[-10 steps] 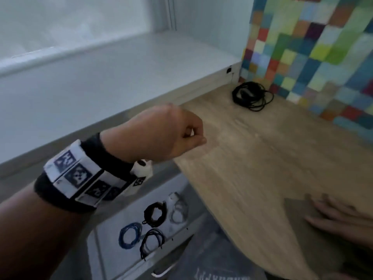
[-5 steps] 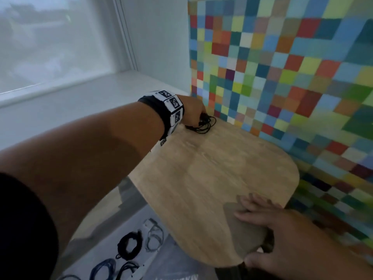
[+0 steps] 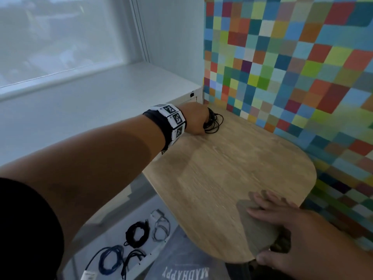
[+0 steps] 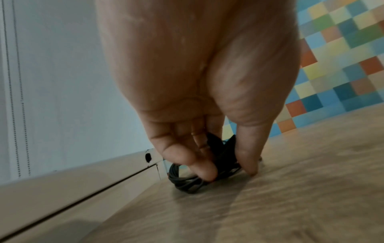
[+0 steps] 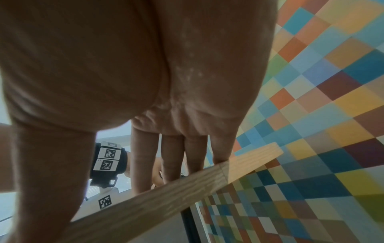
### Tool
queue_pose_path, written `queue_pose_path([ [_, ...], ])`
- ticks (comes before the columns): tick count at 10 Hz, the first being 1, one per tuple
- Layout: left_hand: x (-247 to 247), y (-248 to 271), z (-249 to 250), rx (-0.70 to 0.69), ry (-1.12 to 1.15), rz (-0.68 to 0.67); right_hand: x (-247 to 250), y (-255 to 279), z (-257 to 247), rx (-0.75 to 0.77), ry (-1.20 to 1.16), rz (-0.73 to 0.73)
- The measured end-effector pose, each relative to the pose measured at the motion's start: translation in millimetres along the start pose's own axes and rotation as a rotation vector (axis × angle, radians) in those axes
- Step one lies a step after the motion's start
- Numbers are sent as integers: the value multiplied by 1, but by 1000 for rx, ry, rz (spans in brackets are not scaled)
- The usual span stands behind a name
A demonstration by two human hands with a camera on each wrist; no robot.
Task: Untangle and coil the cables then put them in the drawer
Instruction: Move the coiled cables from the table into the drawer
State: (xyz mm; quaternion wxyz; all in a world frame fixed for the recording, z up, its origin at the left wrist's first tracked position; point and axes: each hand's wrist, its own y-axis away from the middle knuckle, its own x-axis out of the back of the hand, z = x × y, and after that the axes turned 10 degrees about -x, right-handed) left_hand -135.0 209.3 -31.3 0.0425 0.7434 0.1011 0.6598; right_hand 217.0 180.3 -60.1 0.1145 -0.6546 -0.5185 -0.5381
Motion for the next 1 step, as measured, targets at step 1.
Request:
queue_pose_path([
  [1, -3, 12, -5, -20, 42, 76, -3, 0, 2, 9, -20, 33],
])
